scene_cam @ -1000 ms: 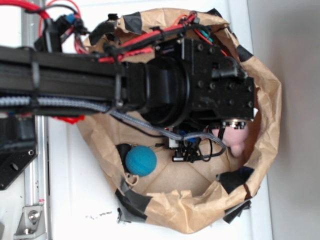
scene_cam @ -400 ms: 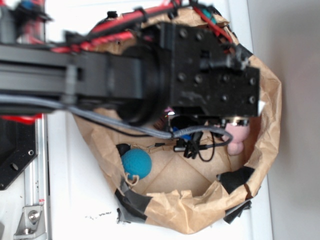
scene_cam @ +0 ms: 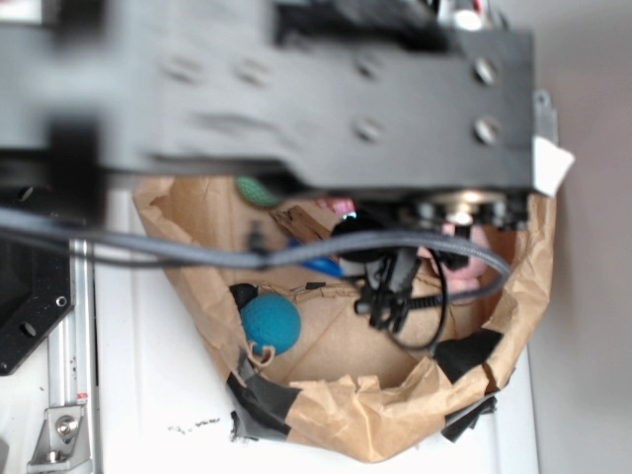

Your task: Grab the shell.

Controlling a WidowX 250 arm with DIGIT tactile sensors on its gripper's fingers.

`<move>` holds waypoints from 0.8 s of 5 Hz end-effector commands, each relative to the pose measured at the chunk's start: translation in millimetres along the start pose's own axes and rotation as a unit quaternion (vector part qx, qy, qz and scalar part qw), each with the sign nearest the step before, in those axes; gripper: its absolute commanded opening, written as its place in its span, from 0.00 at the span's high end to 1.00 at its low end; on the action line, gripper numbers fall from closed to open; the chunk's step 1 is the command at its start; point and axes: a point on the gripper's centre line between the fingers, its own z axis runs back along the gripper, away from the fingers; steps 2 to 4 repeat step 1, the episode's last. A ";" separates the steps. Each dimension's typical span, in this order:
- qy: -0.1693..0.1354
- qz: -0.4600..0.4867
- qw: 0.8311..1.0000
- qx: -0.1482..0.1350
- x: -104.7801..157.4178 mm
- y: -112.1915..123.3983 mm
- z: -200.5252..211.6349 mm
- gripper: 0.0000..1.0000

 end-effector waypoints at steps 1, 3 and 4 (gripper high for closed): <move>-0.023 0.001 1.000 -0.008 -12.1 -15.6 14.7 1.00; -0.023 0.001 1.000 -0.008 -12.1 -15.6 14.7 1.00; -0.023 0.001 1.000 -0.008 -12.1 -15.6 14.7 1.00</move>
